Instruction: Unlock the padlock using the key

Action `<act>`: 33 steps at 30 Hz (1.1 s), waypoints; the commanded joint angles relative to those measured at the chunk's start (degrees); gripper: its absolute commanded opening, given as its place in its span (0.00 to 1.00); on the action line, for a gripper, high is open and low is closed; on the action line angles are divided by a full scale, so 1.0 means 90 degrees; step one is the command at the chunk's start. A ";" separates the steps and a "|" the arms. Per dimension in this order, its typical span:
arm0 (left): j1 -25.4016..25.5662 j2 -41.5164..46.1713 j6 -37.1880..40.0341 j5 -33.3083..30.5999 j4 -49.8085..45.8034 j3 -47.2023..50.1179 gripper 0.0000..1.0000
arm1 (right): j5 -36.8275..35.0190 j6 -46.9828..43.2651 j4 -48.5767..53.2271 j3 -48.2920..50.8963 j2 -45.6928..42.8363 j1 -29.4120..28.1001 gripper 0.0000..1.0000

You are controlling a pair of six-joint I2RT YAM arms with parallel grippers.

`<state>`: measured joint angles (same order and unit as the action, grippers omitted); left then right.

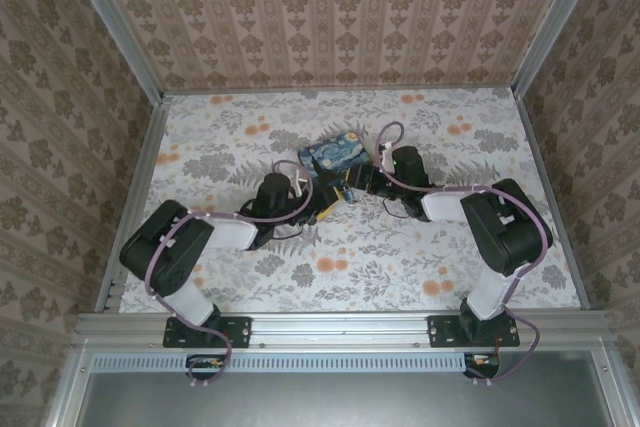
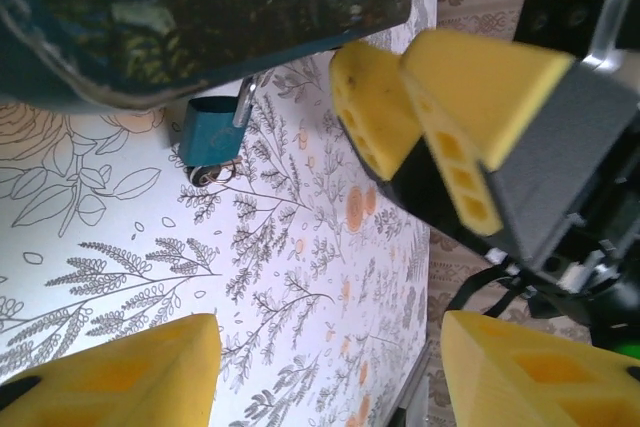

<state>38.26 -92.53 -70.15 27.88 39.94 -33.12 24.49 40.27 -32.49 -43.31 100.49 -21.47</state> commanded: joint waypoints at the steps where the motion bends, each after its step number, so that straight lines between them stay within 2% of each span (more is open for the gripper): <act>1: -0.0179 0.0513 0.0655 0.0000 -0.1065 -0.0376 0.65 | 0.0093 -0.0217 -0.0148 0.0401 -0.0206 0.0041 0.55; 5: -0.0479 0.0920 0.1389 -0.0147 -0.2356 -0.0848 0.70 | 0.0140 -0.0416 -0.0313 0.0717 -0.0163 0.0047 0.54; 9: -0.0793 0.1111 0.2350 -0.0588 -0.3835 -0.1462 0.74 | 0.0181 -0.0537 -0.0590 0.0839 0.0035 0.0057 0.52; 16: -0.1166 0.0800 0.3791 -0.1561 -0.5798 -0.2549 0.78 | 0.0313 -0.0777 -0.0756 0.0714 0.0314 0.0056 0.50; 23: -0.1274 0.0107 0.4253 -0.1809 -0.6243 -0.3084 0.79 | 0.0455 -0.0885 -0.0765 0.0530 0.0562 0.0056 0.47; 33: -0.1253 -0.0426 0.4376 -0.1802 -0.6299 -0.3456 0.79 | 0.0710 -0.0847 -0.0896 0.0330 0.0944 0.0052 0.42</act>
<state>26.96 -95.42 -32.69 12.45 -15.29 -61.89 28.91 33.17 -39.51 -39.20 106.96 -21.15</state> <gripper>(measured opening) 0.791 0.425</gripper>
